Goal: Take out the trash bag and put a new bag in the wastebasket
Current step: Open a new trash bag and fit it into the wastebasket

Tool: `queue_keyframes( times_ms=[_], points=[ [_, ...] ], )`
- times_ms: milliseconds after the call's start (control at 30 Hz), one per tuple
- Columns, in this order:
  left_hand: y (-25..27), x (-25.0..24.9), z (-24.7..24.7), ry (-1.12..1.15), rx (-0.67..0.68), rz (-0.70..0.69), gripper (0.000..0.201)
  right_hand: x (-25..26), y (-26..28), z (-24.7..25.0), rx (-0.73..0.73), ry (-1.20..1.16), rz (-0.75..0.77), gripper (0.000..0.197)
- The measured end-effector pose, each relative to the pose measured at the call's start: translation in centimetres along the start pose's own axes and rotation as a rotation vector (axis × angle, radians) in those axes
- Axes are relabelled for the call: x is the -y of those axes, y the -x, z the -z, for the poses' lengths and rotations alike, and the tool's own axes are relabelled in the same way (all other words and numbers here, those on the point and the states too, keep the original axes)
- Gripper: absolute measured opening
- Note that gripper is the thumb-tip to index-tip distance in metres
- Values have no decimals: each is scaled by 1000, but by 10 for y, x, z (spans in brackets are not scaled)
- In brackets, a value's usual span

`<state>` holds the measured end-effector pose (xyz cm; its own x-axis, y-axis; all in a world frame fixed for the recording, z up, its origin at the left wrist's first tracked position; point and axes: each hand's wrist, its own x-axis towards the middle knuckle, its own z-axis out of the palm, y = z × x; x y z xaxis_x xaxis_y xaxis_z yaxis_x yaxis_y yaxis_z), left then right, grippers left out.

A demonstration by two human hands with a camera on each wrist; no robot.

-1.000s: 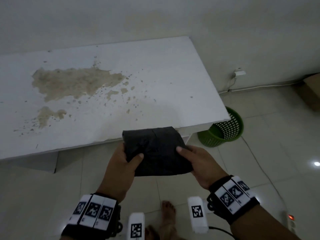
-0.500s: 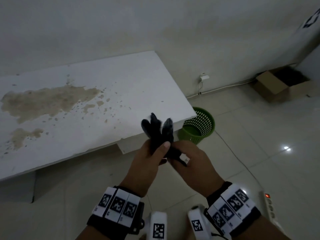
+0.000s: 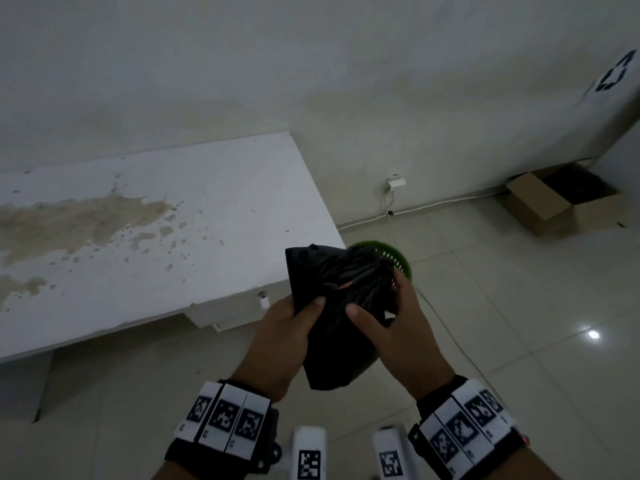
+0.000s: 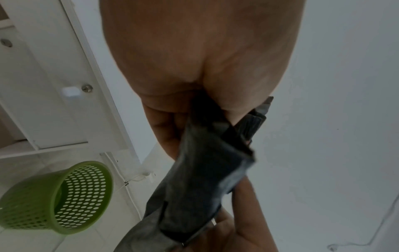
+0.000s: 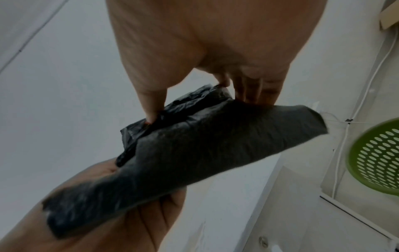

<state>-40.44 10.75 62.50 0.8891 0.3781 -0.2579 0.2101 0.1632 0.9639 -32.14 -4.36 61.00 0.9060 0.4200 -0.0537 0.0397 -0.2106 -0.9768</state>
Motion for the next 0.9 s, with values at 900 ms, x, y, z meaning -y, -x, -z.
queue_keyframes(
  times_ms=[900],
  points=[
    [-131, -45, -162, 114, -124, -63, 21, -8, -110, 165, -97, 251, 511, 40]
  ],
)
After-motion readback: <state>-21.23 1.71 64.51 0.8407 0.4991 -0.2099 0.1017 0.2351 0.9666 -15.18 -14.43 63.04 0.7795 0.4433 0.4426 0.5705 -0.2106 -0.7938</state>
